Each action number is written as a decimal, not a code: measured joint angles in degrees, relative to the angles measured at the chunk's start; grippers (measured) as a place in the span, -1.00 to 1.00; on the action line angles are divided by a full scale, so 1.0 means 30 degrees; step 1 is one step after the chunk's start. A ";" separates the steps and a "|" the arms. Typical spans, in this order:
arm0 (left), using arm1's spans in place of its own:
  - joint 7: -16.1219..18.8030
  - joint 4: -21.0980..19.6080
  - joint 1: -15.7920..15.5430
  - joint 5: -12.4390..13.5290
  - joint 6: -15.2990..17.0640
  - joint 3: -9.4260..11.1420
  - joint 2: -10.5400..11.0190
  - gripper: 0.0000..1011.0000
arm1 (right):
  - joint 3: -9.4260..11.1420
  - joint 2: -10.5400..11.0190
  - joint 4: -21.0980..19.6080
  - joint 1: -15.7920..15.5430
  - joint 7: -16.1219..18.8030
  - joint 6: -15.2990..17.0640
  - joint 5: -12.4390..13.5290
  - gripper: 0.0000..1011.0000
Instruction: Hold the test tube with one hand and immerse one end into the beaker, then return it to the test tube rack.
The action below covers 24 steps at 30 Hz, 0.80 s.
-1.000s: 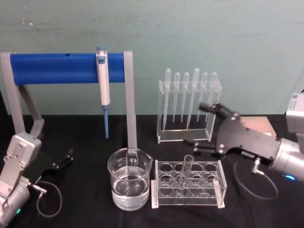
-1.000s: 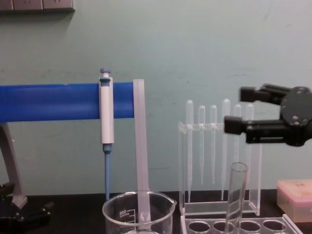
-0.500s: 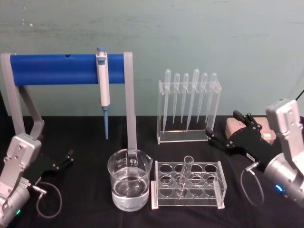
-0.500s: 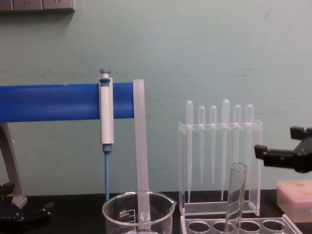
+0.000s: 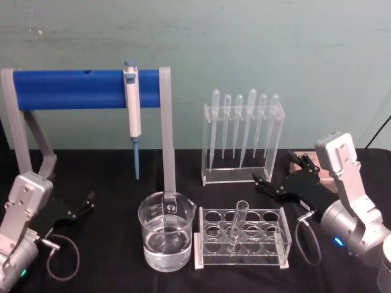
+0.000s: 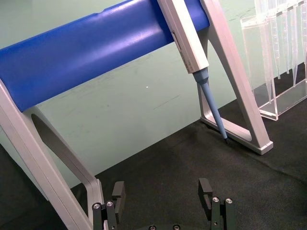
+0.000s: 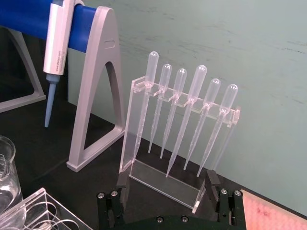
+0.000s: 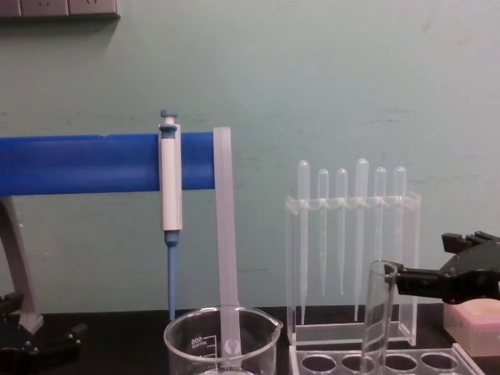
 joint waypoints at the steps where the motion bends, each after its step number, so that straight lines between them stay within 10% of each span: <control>1: 0.0000 0.0000 0.0000 0.0000 0.0000 0.0000 0.0000 0.98 | 0.0003 0.0005 -0.0019 -0.0010 -0.0060 0.0031 0.0000 0.98; 24: 0.0000 0.0001 0.0001 0.0000 0.0000 -0.0001 0.0000 0.98 | 0.0037 0.0053 -0.0210 -0.0082 -0.0315 0.0265 -0.0046 0.98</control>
